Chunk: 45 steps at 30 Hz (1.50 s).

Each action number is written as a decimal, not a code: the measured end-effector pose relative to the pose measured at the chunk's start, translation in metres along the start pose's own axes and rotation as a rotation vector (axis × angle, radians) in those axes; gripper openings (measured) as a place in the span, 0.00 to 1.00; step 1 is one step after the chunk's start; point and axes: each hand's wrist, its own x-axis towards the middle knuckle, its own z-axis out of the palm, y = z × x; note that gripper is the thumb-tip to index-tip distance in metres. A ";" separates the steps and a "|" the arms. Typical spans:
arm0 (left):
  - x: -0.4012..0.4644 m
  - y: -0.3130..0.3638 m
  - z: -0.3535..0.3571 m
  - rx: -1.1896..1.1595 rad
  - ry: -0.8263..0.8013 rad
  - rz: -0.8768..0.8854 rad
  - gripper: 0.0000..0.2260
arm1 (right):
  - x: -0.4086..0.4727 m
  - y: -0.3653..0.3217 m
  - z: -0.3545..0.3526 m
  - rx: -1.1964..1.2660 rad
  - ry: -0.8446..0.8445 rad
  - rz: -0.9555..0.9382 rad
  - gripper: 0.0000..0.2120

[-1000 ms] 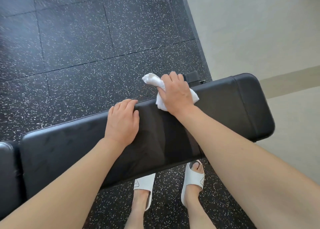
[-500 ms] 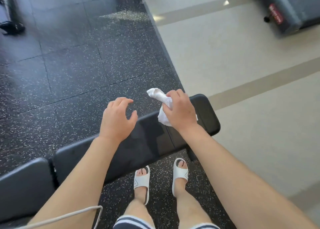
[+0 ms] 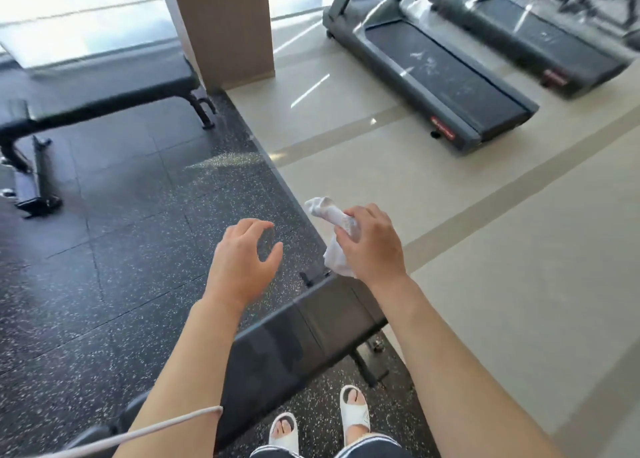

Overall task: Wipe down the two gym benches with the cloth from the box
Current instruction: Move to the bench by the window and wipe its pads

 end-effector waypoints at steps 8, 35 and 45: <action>0.032 0.059 -0.073 0.038 0.089 0.083 0.19 | 0.038 -0.023 -0.071 0.031 0.090 -0.072 0.12; -0.105 0.032 -0.137 0.265 0.396 -0.392 0.17 | 0.071 -0.112 -0.034 0.324 -0.208 -0.380 0.10; -0.212 0.004 -0.186 0.273 0.544 -0.465 0.17 | -0.003 -0.196 -0.023 0.388 -0.269 -0.491 0.10</action>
